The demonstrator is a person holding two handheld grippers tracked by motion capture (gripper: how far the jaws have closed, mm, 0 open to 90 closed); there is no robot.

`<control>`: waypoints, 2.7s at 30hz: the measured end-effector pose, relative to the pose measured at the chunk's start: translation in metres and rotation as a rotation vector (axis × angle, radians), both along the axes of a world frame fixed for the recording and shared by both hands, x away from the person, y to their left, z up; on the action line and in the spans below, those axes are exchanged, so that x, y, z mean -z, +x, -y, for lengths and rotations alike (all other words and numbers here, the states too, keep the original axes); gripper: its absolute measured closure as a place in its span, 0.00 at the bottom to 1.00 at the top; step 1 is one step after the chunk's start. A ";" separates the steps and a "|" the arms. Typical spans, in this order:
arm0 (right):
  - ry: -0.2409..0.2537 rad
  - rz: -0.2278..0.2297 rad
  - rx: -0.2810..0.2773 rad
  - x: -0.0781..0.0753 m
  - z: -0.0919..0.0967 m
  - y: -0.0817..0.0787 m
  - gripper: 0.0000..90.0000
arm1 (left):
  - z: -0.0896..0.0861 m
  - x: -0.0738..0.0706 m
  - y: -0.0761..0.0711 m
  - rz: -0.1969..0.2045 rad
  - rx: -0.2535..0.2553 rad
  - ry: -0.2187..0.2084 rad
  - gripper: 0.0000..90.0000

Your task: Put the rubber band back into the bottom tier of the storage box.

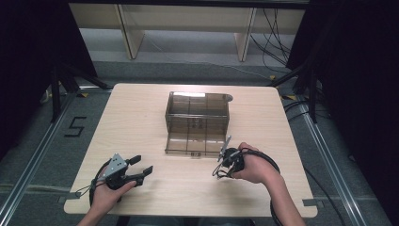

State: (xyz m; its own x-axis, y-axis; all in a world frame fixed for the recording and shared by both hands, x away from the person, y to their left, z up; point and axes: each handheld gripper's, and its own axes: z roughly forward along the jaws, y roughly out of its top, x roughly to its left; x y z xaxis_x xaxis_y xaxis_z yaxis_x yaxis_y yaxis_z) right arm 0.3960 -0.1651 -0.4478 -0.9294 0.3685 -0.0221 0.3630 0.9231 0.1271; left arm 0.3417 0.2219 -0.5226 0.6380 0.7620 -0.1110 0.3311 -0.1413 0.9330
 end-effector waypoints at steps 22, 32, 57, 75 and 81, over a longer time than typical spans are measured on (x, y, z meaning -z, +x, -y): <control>0.007 0.025 0.007 -0.013 -0.007 0.014 0.98 | 0.000 0.000 0.000 -0.003 0.000 -0.003 0.35; 0.024 0.030 0.027 -0.021 -0.011 0.022 0.98 | 0.000 0.000 0.000 -0.007 -0.002 -0.012 0.35; 0.037 0.046 -0.015 -0.029 -0.022 0.049 0.98 | -0.001 0.000 0.000 -0.008 0.000 -0.013 0.35; 0.001 0.045 0.000 -0.031 -0.029 0.064 0.98 | -0.001 0.000 0.000 -0.007 0.003 -0.016 0.35; -0.005 0.047 0.009 -0.033 -0.032 0.071 0.98 | -0.001 0.000 0.000 -0.010 0.000 -0.012 0.34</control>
State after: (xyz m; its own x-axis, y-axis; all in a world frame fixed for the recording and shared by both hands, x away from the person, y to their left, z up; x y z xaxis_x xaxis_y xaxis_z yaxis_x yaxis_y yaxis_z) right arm 0.4668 -0.1328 -0.4151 -0.9239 0.3766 -0.0676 0.3650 0.9205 0.1395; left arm 0.3418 0.2231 -0.5226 0.6368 0.7606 -0.1264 0.3408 -0.1306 0.9310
